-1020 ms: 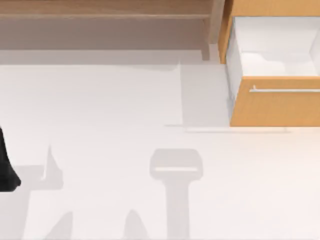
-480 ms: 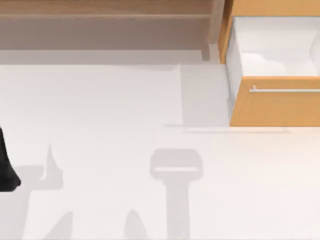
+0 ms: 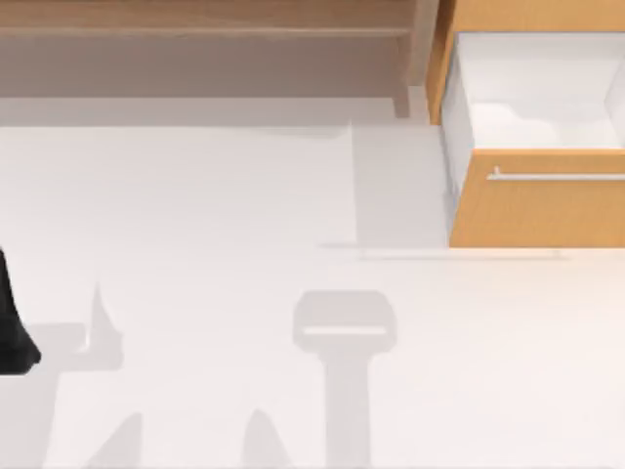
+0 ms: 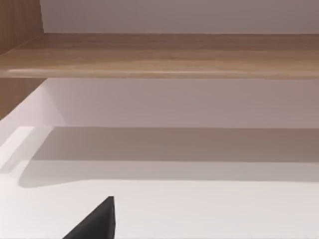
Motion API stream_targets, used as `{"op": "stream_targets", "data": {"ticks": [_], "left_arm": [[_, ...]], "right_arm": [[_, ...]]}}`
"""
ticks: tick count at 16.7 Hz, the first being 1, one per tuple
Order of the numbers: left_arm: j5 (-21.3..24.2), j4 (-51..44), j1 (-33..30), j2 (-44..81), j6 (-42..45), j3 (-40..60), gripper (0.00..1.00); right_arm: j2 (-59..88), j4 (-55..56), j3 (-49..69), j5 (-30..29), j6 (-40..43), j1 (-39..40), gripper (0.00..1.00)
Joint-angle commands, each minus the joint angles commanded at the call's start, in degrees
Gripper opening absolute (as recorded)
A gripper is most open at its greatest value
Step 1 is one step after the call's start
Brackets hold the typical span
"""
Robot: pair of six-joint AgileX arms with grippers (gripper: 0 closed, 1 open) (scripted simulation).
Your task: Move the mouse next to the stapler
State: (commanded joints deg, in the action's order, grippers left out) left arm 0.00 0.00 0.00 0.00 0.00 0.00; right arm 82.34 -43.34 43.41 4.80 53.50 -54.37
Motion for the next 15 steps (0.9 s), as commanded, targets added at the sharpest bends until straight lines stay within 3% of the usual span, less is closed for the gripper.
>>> {"op": "stream_targets", "data": {"ticks": [11, 15], "left_arm": [[0.0, 0.0, 0.0, 0.0, 0.0, 0.0, 1.0], [0.0, 0.0, 0.0, 0.0, 0.0, 0.0, 1.0]], "right_arm": [[2.2, 0.7, -2.6, 0.0, 0.1, -0.1, 0.0], [2.2, 0.7, -2.6, 0.0, 0.1, -0.1, 0.3]]}}
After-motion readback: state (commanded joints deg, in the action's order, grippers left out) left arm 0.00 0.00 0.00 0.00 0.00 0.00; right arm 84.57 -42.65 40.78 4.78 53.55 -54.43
